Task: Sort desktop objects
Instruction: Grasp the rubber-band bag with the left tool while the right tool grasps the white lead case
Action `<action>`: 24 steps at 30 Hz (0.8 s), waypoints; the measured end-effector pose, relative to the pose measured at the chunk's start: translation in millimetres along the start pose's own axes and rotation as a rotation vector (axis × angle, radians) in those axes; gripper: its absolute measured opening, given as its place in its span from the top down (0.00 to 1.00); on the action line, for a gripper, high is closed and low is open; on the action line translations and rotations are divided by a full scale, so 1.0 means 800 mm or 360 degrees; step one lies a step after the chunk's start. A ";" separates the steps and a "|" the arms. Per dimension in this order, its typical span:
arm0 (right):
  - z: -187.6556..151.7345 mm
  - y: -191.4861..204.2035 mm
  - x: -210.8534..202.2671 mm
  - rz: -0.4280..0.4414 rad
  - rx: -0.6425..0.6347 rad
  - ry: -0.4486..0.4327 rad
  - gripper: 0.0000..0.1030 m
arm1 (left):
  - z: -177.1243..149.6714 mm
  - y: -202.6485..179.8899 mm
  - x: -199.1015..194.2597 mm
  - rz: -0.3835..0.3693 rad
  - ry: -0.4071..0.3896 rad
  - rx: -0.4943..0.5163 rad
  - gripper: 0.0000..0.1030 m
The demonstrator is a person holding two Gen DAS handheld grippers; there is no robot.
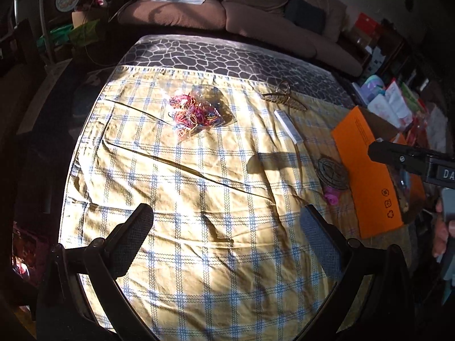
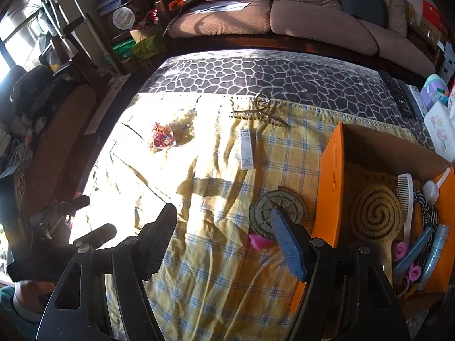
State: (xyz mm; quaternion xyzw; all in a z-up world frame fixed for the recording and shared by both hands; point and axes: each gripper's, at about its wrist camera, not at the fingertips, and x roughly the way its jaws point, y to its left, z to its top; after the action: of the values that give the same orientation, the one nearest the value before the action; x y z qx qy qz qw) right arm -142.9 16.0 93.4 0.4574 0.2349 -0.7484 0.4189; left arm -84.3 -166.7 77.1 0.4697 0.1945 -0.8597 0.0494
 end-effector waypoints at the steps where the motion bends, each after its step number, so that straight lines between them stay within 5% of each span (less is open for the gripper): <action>1: 0.005 0.000 0.008 -0.0002 0.0001 0.0006 0.31 | 0.006 0.006 0.003 0.0014 -0.0007 -0.0002 0.00; 12: 0.050 -0.009 0.095 -0.0006 0.0036 0.0081 0.32 | 0.062 0.058 0.062 0.0136 0.0003 -0.0034 0.00; 24: 0.073 -0.021 0.162 -0.0050 0.0027 0.0143 0.34 | 0.118 0.062 0.129 0.0190 -0.0002 -0.0110 0.00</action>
State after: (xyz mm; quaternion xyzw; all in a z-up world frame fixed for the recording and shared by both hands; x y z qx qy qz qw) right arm -215.6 -71.5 6.3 0.4904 0.2545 -0.7355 0.3922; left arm -202.8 -238.2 22.8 0.4779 0.1957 -0.8483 0.1170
